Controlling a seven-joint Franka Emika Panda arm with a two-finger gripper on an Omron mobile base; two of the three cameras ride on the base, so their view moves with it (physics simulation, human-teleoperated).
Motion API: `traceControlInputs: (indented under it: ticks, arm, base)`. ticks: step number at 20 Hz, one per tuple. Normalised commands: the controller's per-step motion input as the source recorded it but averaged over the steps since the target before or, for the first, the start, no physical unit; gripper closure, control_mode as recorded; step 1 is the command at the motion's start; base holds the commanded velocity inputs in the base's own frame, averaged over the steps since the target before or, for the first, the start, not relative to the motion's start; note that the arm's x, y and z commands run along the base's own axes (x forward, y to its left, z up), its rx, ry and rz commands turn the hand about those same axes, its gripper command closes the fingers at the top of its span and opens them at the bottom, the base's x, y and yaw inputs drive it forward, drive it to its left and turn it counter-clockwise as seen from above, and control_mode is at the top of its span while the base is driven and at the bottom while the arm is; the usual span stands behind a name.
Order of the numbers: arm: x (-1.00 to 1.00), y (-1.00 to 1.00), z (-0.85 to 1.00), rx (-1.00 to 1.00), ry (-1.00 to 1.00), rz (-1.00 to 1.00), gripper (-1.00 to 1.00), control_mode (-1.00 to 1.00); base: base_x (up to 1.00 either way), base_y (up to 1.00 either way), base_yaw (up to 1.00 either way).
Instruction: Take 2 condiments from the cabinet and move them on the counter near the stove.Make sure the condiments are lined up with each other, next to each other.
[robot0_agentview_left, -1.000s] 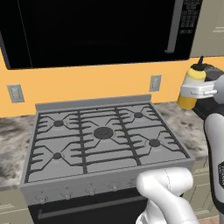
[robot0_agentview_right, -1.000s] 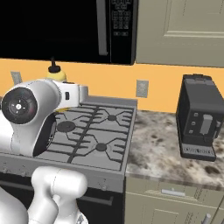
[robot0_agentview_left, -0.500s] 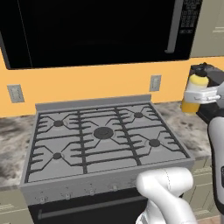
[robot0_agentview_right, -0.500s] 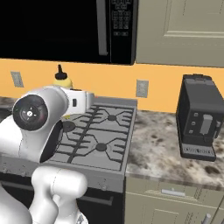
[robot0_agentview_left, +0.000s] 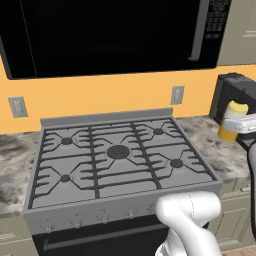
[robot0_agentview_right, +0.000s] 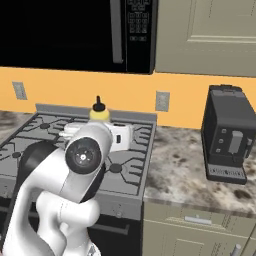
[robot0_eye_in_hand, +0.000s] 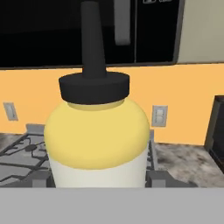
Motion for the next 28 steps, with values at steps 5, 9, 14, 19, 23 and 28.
traceControlInputs:
  ticks: [5,9,14,19,23,28]
  arm:
    - [0.49,-0.71,-0.77,-0.11,0.04,0.04,1.0,-1.0]
    - [0.39,-0.79,-0.78,-0.09,0.02,0.16,1.0,-1.0]
    - [0.38,-0.6,-0.43,-0.01,0.09,0.13,1.0,-1.0]
    - [0.48,-0.38,-0.4,0.03,0.12,0.11,1.0,-1.0]
    - [0.64,-0.38,-0.5,0.05,0.15,0.11,1.0,-1.0]
    - [0.75,-0.45,-0.65,0.0,0.05,0.1,1.0,-1.0]
  base:
    - [0.0,0.0,0.0]
    - [0.0,0.0,0.0]
    - [0.0,0.0,0.0]
    - [0.0,0.0,0.0]
    - [0.0,0.0,0.0]
    - [0.0,0.0,0.0]
